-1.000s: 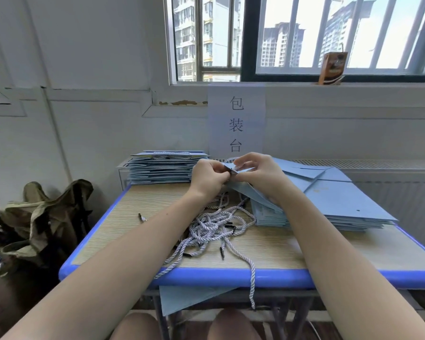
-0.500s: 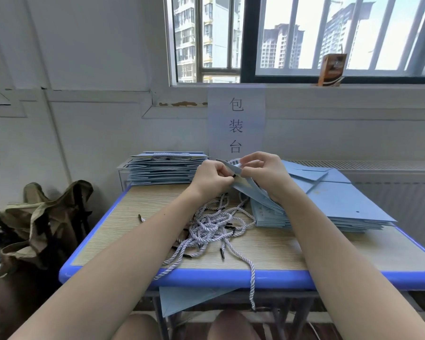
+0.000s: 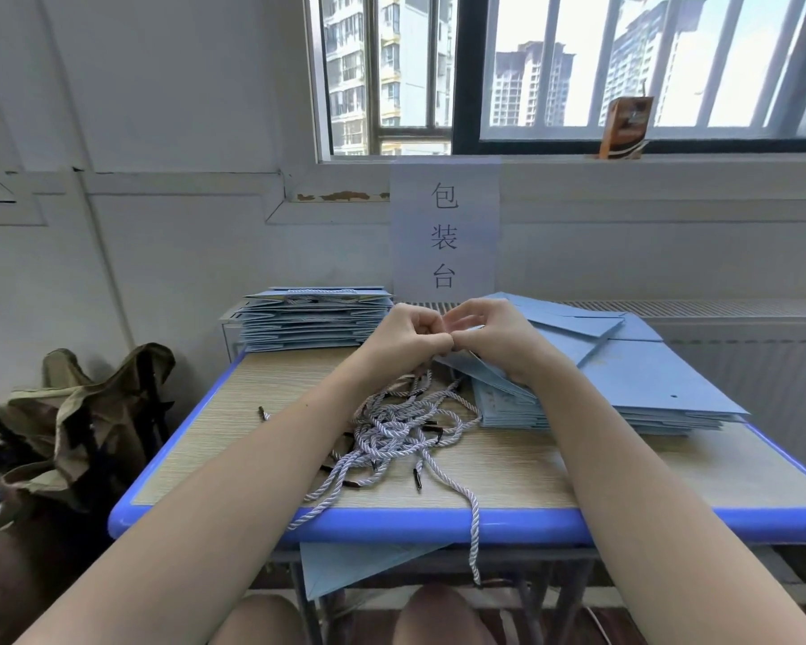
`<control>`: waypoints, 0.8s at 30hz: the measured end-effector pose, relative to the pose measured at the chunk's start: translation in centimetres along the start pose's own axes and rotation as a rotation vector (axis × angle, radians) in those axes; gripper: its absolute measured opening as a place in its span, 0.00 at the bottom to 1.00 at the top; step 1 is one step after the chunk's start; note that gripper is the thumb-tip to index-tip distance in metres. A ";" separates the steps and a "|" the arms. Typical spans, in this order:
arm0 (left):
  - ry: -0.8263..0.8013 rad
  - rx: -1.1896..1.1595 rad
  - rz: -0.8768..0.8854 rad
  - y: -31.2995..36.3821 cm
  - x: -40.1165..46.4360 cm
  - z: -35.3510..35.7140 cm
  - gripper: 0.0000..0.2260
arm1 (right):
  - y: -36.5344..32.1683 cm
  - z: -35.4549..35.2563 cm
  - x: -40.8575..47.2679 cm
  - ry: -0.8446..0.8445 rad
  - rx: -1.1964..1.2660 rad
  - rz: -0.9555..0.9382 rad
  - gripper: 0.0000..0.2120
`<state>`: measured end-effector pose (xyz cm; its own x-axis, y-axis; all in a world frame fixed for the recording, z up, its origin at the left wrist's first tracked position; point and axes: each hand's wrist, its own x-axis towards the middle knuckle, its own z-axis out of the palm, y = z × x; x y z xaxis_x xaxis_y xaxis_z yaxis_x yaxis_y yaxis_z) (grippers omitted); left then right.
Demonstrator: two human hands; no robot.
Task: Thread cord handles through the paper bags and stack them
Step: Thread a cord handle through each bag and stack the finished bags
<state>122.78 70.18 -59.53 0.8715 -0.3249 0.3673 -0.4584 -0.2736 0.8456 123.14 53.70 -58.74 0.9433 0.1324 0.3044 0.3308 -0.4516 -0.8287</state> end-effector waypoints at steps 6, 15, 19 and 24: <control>0.205 -0.138 -0.054 0.7 0.4 -0.8 0.10 | 0.3 -0.1 0.3 -0.035 0.004 0.038 0.15; 0.354 -0.068 -0.116 -0.4 1.2 -1.0 0.09 | -0.3 1.1 -0.1 -0.223 -0.418 -0.047 0.10; 0.413 0.028 -0.126 -1.2 1.7 -1.0 0.11 | -0.2 1.4 -0.1 -0.187 -0.487 -0.077 0.09; 0.361 0.104 -0.138 -1.4 1.7 -0.7 0.05 | -0.2 1.5 0.0 -0.268 -0.562 -0.099 0.19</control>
<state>125.03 70.60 -59.79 0.9230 0.0555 0.3808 -0.3313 -0.3884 0.8599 123.13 55.14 -59.32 0.9073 0.3808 0.1782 0.4204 -0.8111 -0.4068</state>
